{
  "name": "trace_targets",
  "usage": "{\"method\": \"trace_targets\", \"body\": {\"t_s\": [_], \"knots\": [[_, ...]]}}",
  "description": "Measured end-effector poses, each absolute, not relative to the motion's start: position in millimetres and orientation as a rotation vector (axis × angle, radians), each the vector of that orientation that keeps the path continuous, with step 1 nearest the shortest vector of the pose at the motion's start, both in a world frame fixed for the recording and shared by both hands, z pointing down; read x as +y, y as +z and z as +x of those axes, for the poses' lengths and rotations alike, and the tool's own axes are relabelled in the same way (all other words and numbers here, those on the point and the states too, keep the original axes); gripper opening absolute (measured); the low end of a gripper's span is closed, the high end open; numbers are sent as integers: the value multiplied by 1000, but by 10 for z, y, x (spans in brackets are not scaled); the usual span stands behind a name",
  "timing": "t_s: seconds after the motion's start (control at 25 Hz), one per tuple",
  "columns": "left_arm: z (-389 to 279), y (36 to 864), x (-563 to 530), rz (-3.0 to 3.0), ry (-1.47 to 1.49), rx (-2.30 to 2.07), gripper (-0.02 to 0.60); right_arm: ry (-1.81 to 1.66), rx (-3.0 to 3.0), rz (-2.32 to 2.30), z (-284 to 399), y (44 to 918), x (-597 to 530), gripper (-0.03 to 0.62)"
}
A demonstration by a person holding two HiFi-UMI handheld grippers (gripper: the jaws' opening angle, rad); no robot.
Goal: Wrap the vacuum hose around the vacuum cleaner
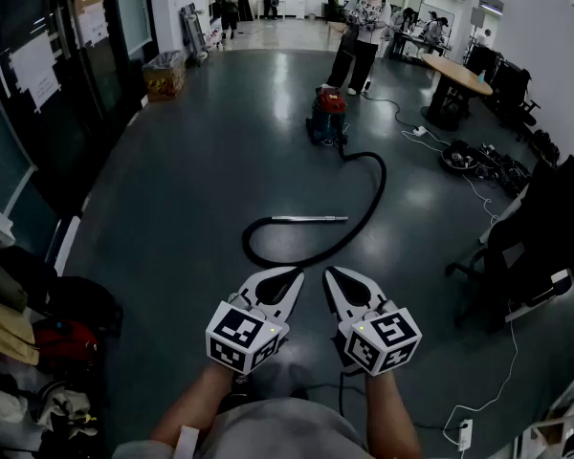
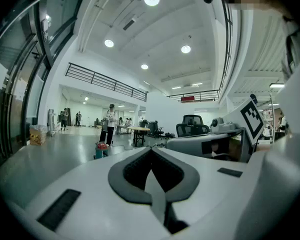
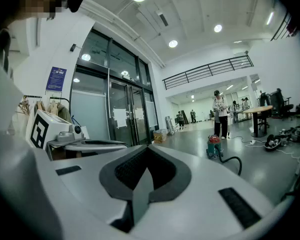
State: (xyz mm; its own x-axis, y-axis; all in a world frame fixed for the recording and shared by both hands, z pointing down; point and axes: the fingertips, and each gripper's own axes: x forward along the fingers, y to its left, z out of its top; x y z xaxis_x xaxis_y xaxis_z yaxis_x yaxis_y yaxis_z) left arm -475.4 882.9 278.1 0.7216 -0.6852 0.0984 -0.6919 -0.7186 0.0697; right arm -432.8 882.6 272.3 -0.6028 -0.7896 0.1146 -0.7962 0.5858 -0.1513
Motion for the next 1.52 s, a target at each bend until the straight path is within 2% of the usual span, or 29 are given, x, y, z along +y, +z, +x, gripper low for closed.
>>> {"method": "trace_targets", "body": {"t_s": [1.0,1.52], "knots": [[-4556,2850,8881,2807,153,-1178,8,253,-2767,1290,-4152,2836,8883,3],[-4627,3076,7936,2801,182,-1122,8,270,-2704,1303,-4218,3038,7993,3]]}}
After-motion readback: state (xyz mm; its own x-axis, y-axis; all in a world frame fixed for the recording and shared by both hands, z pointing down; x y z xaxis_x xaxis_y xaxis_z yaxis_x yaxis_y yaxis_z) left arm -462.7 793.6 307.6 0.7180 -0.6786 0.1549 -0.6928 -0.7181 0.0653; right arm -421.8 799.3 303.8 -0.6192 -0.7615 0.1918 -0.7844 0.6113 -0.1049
